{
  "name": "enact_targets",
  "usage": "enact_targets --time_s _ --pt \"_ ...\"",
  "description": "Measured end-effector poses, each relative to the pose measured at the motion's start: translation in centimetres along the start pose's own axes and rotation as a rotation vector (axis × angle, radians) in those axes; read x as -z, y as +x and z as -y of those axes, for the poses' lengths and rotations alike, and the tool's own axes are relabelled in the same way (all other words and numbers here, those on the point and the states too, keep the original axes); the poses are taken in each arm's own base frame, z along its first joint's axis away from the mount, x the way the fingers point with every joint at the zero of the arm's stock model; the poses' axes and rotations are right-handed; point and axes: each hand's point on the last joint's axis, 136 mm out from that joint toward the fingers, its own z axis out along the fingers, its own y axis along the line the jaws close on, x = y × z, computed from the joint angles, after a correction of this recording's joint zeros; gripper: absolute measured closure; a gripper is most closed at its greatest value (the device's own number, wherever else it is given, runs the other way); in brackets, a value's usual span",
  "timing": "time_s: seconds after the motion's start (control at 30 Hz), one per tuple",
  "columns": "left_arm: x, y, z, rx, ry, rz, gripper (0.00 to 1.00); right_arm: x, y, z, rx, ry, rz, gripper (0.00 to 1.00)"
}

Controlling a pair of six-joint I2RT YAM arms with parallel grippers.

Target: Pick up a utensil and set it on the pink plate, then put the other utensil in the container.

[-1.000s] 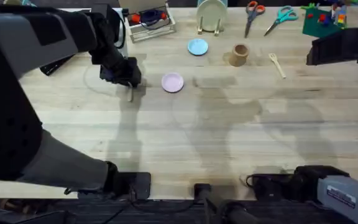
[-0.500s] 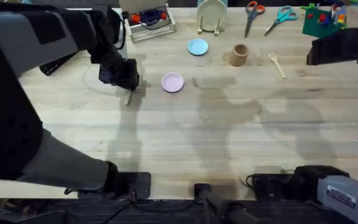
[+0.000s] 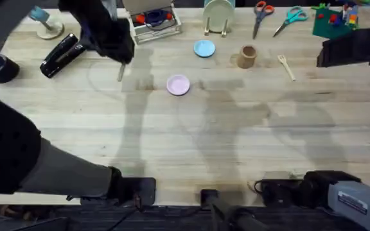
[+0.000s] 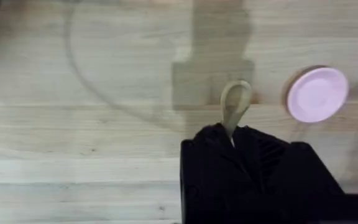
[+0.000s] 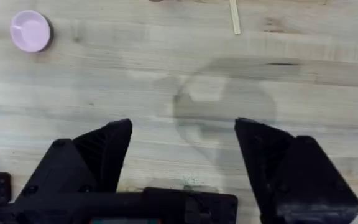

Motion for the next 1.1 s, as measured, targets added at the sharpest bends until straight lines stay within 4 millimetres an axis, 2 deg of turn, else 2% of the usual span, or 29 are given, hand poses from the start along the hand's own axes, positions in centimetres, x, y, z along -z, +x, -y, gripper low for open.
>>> enact_targets --time_s 0.13,0.23,0.43,0.57,0.67,0.8,0.97,1.1 --pt "2.7 -1.5 1.3 -0.053 0.02 0.054 0.96 0.0 0.0 0.0 0.0 0.0 0.0 0.007" --pt "4.0 -2.4 3.6 -0.126 0.04 0.098 0.96 0.0 0.0 0.0 0.0 0.0 0.0 0.007" --pt "4.6 -1.7 9.1 -0.286 0.085 0.116 0.96 0.0 0.0 0.0 0.0 0.0 0.001 0.006" --pt "4.6 -1.1 12.0 -0.365 0.11 0.126 0.96 0.0 0.0 0.0 0.0 0.0 0.001 0.007" --pt "4.1 -0.9 13.5 -0.404 0.119 0.118 0.958 0.0 0.0 0.0 0.0 0.0 0.001 0.006" --pt "2.2 -0.8 14.6 -0.428 0.118 0.077 0.958 0.0 0.0 0.0 0.0 0.0 0.001 0.007" --pt "-0.3 -1.4 15.5 -0.44 0.118 0.066 0.958 0.0 0.0 0.0 0.0 0.0 0.001 0.007" --pt "-2.0 -0.9 15.5 -0.441 0.116 0.055 0.958 0.0 0.0 0.0 0.0 0.0 0.001 0.007"
